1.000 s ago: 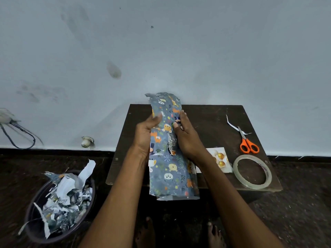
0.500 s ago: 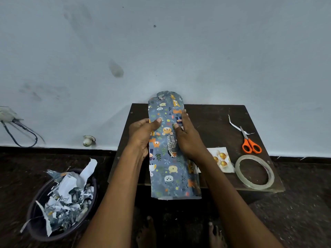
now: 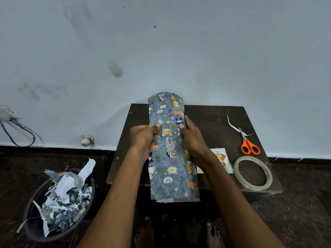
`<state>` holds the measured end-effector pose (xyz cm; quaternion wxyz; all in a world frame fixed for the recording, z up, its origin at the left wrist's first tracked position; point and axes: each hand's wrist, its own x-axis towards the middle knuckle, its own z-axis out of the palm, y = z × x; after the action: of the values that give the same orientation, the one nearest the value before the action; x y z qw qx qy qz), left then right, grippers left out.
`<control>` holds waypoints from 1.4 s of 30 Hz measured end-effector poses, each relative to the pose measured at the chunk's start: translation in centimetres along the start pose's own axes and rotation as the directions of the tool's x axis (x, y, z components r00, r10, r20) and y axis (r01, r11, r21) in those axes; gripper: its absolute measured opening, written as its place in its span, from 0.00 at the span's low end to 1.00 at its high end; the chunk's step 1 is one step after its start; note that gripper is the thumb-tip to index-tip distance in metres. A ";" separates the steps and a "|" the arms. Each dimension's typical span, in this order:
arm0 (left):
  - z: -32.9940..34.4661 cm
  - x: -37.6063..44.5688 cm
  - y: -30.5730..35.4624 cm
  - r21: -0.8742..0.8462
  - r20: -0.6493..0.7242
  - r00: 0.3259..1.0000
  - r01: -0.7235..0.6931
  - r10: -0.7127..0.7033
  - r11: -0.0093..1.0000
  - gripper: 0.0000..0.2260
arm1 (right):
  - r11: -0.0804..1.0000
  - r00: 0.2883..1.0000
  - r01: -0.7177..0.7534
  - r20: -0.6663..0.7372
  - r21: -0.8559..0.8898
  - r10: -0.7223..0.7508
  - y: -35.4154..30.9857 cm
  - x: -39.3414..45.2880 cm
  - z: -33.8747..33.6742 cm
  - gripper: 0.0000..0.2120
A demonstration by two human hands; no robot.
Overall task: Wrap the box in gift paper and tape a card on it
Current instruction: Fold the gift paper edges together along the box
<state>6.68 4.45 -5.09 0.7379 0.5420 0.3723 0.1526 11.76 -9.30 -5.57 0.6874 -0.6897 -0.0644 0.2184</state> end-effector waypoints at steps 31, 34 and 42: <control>2.0 0.5 -1.9 0.199 -0.089 0.988 -0.107 0.127 0.974 0.12 | 0.990 1.000 0.011 0.000 0.144 -0.011 0.5 -0.5 -1.1 0.13; 2.5 0.2 -1.8 0.203 -0.053 0.991 -0.107 0.120 0.973 0.12 | 0.982 1.000 -0.021 -0.008 0.187 0.023 0.4 -0.4 -1.2 0.13; 3.3 -0.8 -0.6 0.010 -0.021 1.000 -0.001 0.001 1.000 0.22 | 0.947 0.994 -0.102 -0.008 0.305 0.110 0.2 -0.2 -1.3 0.16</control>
<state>8.42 1.48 -4.85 0.7311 0.5440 0.3807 0.1568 12.03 -10.57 -5.78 0.7733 -0.5808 0.0155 0.2538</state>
